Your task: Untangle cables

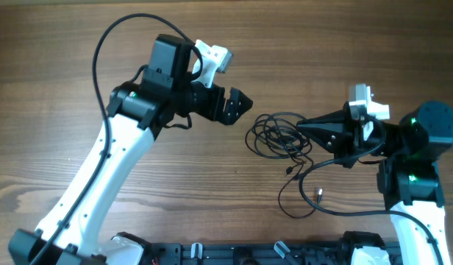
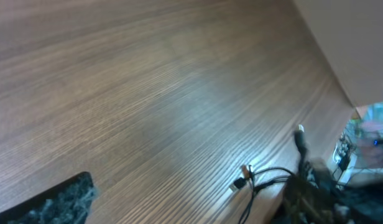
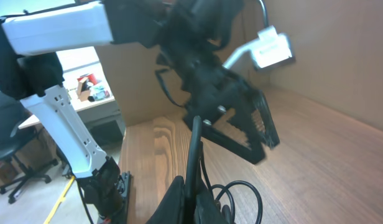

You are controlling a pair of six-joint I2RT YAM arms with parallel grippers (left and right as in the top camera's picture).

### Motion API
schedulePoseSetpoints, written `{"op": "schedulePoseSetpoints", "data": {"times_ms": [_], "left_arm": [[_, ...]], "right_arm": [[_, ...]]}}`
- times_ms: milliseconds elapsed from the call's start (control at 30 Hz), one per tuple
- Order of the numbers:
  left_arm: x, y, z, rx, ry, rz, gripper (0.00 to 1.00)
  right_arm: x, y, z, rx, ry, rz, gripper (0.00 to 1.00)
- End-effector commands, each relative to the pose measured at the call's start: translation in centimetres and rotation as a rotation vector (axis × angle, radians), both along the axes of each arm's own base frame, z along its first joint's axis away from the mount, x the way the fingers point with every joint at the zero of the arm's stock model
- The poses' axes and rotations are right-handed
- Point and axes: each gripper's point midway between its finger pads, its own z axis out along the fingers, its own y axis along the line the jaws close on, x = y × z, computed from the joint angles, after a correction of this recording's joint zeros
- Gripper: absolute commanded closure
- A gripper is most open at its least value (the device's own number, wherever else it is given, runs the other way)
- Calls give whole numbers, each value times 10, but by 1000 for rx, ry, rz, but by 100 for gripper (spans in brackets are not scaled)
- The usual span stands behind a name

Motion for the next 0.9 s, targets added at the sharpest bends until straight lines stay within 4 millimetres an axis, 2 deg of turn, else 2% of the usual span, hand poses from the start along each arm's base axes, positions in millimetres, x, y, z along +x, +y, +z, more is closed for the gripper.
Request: {"op": "schedulePoseSetpoints", "data": {"times_ms": [0,67,300,367,467,533,567,667,733,867], "left_arm": [[-25,-14,19,-18,-130,-203,0],[-42,-29,1,51,-124,-294,0],[-32,-36,-43,204,-58,-241,1],[-34,-41,-53,216,-36,-256,7],[-35,-44,-63,240,-16,-265,39],[-33,-39,-68,275,-13,-250,74],[-32,-35,-71,297,-11,-237,94],[-20,-19,-76,358,12,-115,96],[-3,1,-80,422,24,43,96],[36,71,-79,530,50,555,96]], "right_arm": [[1,-1,-1,5,19,25,96],[-1,0,-3,9,34,50,96],[-15,1,-2,16,32,131,96],[-17,1,-1,17,33,147,96],[-17,1,-1,17,31,145,96],[-16,0,-1,17,31,140,96],[-15,0,-1,17,32,133,96],[-13,-4,-1,18,39,117,96],[-8,-8,-2,20,58,86,96],[16,-18,-5,34,161,-62,96]]}}
